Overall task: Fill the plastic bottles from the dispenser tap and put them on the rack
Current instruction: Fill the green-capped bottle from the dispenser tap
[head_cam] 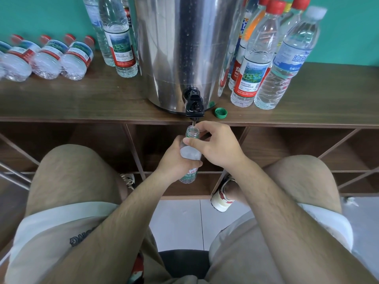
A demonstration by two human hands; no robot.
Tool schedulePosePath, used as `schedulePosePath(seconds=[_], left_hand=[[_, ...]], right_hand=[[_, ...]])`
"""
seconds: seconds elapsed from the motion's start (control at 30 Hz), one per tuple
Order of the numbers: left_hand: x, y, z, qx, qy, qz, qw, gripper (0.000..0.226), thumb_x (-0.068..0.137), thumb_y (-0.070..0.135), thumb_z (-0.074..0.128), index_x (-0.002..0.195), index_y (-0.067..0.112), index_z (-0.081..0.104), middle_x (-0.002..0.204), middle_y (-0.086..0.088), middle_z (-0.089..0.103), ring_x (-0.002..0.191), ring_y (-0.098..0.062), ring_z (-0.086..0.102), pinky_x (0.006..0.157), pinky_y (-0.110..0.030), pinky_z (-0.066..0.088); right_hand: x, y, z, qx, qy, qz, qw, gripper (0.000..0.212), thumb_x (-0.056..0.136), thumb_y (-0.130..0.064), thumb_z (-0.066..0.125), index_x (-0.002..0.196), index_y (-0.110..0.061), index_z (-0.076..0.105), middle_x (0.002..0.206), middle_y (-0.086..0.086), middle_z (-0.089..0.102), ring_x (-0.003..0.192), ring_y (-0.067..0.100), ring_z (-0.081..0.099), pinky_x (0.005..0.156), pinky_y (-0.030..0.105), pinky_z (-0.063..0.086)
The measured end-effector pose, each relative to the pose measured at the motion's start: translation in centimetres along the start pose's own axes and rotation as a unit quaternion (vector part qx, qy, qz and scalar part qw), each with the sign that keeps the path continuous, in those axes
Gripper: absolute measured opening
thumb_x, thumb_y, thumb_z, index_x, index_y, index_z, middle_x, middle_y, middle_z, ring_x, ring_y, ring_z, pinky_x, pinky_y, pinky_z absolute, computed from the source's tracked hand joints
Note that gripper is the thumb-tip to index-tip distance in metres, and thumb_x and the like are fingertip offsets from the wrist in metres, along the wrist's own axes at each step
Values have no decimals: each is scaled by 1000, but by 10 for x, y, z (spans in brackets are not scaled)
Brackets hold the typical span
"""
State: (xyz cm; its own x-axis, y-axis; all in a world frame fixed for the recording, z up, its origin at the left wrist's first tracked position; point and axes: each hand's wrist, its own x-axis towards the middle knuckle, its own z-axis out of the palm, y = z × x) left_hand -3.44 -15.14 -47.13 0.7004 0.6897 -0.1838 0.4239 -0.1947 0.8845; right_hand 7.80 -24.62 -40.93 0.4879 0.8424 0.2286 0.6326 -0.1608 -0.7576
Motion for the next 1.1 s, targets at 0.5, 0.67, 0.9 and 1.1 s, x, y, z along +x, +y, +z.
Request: schedulePosePath(seconds=[0.5,0.67,0.9,1.1], left_hand=[[0,-2,0,16,6,-2,1000,83,77,22,90,145,25,42,127,1,62,116,-20,63,97,-39,58],[2,-5,2,17,9,1,1000,85,76,23,91,146,26,42,127,3,61,115,-17,62,94,-37,57],[7,-12,4,12,13,5,1000,85,75,25,91,144,28,41,116,12,56,103,-10,58,71,-17,47],[10,-14,6,18,18,3,1000,85,76,27,91,144,29,42,115,13,56,102,-11,58,76,-21,50]], right_hand=[[-1,0,0,-4,-10,6,1000,24,87,-37,83,105,-22,77,94,-12,73,87,7,67,72,25,52],[-1,-1,-1,-14,-13,5,1000,28,89,-38,82,110,-20,77,99,-10,74,91,9,67,75,28,55],[-1,-1,-1,-11,-12,12,1000,30,89,-37,82,111,-18,77,100,-7,75,92,11,68,79,33,58],[-1,-1,-1,-15,-14,15,1000,28,88,-38,82,110,-21,77,100,-10,74,92,9,67,77,30,56]])
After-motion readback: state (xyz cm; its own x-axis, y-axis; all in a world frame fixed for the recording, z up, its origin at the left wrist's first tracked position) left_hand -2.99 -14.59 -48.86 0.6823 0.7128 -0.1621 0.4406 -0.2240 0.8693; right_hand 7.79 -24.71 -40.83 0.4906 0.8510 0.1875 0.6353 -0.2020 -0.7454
